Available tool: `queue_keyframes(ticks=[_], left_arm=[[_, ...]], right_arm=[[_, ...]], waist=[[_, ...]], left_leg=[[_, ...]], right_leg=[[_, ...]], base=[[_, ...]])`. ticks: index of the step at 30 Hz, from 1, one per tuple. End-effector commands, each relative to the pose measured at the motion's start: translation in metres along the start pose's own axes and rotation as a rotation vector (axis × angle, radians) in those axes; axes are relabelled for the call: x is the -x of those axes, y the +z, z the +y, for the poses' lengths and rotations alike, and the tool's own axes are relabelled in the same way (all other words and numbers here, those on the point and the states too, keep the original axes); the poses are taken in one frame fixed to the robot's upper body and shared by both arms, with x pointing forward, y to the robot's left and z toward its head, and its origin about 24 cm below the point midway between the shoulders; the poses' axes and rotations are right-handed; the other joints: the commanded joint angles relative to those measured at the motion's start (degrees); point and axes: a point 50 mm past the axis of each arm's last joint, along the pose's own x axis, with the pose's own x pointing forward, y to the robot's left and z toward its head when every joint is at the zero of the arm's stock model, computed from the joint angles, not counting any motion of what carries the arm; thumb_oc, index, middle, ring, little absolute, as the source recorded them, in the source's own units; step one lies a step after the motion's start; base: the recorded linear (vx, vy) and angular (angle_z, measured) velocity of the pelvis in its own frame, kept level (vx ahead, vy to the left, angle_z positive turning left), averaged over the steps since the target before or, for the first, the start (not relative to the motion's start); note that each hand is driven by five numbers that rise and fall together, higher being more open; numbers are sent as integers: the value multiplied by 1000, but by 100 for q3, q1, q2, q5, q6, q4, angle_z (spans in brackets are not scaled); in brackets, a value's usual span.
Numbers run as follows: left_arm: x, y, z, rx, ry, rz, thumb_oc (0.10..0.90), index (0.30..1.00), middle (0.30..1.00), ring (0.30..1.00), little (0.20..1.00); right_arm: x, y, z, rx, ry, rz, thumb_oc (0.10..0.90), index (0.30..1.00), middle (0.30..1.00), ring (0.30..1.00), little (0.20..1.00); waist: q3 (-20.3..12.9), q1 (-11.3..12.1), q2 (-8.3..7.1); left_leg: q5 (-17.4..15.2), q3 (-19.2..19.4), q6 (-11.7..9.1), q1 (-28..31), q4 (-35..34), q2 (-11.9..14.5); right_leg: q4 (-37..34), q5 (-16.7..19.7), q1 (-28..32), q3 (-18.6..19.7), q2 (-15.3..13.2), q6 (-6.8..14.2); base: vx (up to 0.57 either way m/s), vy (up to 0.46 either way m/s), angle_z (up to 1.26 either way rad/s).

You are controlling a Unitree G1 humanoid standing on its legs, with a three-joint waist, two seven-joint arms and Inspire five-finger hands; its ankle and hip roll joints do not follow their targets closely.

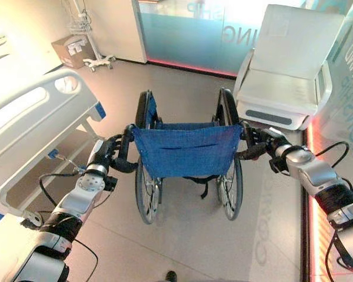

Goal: Push the wheelchair next to the bed

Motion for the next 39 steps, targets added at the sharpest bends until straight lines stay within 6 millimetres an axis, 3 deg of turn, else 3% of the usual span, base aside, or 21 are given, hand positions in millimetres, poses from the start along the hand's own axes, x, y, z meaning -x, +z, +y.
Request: queue_keyframes(ticks=[1, 10, 18, 23, 30, 39], left_arm=[[-12, 93, 66, 0, 204, -247, 800, 900, 900, 900, 900], [-19, 147, 62, -61, 103, -247, 800, 900, 900, 900, 900], [-25, 166, 66, -74, 79, -153, 800, 900, 900, 900, 900], [-26, 179, 67, -76, 76, -119, 800, 900, 900, 900, 900], [-29, 177, 70, -241, 91, 2, 800, 900, 900, 900, 900], [-36, 148, 70, -347, 107, 185, 800, 900, 900, 900, 900]], right_arm=[[9, 38, -47, 122, -164, -30, 800, 900, 900, 900, 900], [1, 64, -49, 42, -185, 29, 800, 900, 900, 900, 900], [1, 80, -57, 115, -190, 145, 800, 900, 900, 900, 900], [-3, 74, -53, 138, -151, 230, 800, 900, 900, 900, 900], [-11, 63, -44, 139, -126, 274, 800, 900, 900, 900, 900], [-16, 64, -31, 138, -109, 285, 800, 900, 900, 900, 900]], waist=[[-421, -18, -156], [-446, 41, -105], [-518, 53, -87], [-557, 62, -74], [-553, 93, -52], [-552, 49, -68]], left_leg=[[-418, 315, -20, 155, 17, -405], [-426, 246, -14, 123, 17, -431], [-413, 218, 4, 78, 17, -478], [-409, 200, 25, 77, 17, -508], [-425, 189, 52, 82, 17, -526], [-425, 156, 46, 64, 17, -539]], right_leg=[[118, -79, -13, 198, 42, 47], [95, -92, -7, 185, 57, 36], [98, -92, -45, 197, 67, 45], [115, -101, -57, 222, 77, 41], [121, -112, -57, 212, 77, 41], [110, -102, -96, 280, 118, 24]], base=[[0, 0, 0], [-5, -1, 3], [-6, 1, 4], [0, 0, 0], [0, 0, 0], [0, 0, 0]])
